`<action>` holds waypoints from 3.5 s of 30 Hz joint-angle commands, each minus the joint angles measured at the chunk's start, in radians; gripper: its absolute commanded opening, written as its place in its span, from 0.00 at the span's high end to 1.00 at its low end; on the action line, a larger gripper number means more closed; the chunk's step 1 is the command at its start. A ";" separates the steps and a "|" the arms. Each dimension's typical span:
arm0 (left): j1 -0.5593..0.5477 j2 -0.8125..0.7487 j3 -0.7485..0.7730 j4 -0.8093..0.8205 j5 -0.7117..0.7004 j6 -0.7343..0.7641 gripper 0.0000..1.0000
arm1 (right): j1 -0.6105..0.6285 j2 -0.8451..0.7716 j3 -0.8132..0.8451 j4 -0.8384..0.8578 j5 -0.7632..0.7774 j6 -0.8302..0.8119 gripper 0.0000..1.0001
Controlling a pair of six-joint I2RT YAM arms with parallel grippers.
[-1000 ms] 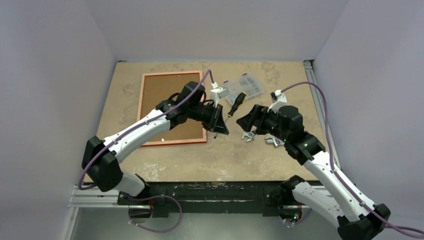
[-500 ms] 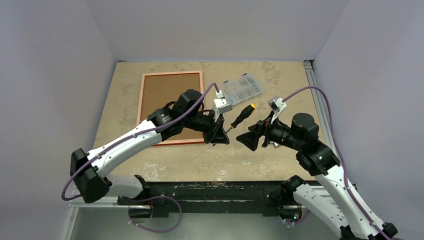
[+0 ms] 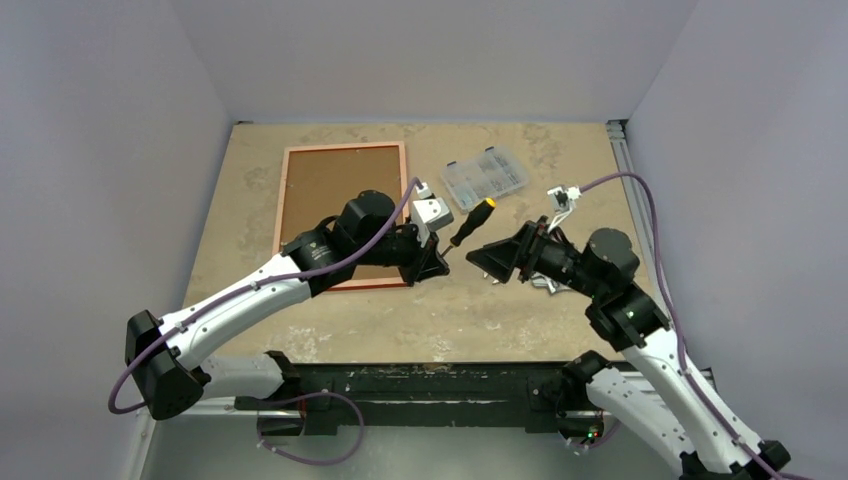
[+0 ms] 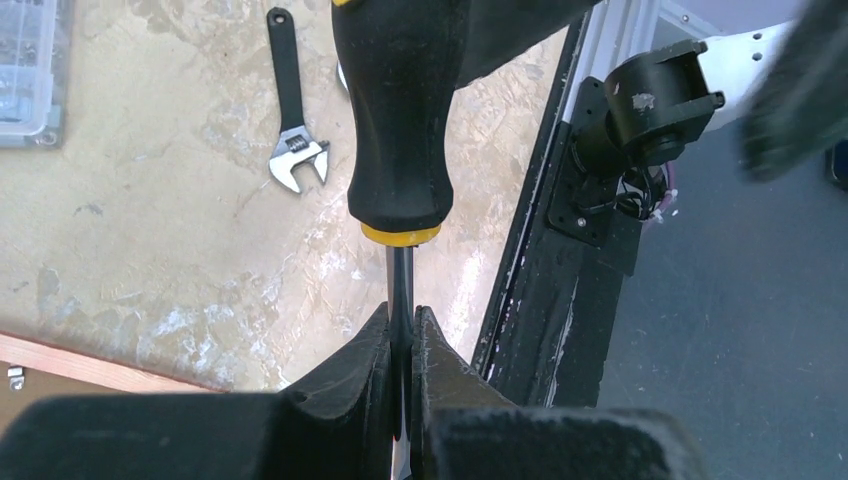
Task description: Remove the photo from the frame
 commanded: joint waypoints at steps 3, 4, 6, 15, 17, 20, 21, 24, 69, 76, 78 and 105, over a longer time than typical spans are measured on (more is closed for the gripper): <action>-0.016 -0.022 0.008 0.094 0.064 0.032 1.00 | 0.001 0.069 0.084 0.050 0.008 -0.030 0.16; -0.018 -0.022 0.008 0.094 0.076 0.033 1.00 | 0.001 0.063 0.075 0.080 -0.016 -0.044 0.17; -0.025 -0.018 0.009 0.098 0.120 0.034 1.00 | 0.000 0.056 0.057 0.162 -0.094 -0.069 0.18; -0.048 0.004 0.026 0.091 0.252 0.032 1.00 | -0.005 0.136 0.141 0.153 -0.235 -0.165 0.39; -0.050 0.005 0.027 0.086 0.242 0.037 1.00 | -0.005 0.144 0.156 0.123 -0.240 -0.187 0.43; -0.053 0.003 0.030 0.077 0.209 0.042 1.00 | -0.005 0.149 0.167 0.089 -0.233 -0.204 0.45; -0.055 0.000 0.031 0.074 0.181 0.043 1.00 | -0.005 0.151 0.175 0.058 -0.211 -0.220 0.46; -0.059 -0.016 0.019 0.077 0.052 0.038 1.00 | -0.005 0.157 0.197 -0.034 -0.089 -0.206 0.41; 0.784 -0.043 -0.492 -0.048 0.110 -0.783 0.50 | 0.328 1.328 1.017 -0.192 1.073 -0.249 1.00; 0.788 0.035 -0.520 -0.005 0.095 -0.889 0.53 | 0.329 1.461 1.168 -0.185 1.037 -0.404 1.00; 0.788 0.041 -0.523 0.003 0.068 -0.895 0.54 | 0.329 1.476 1.180 -0.180 1.022 -0.439 1.00; 0.788 0.159 -0.458 0.022 0.045 -0.964 0.56 | 0.341 1.557 1.246 -0.378 0.844 -0.537 1.00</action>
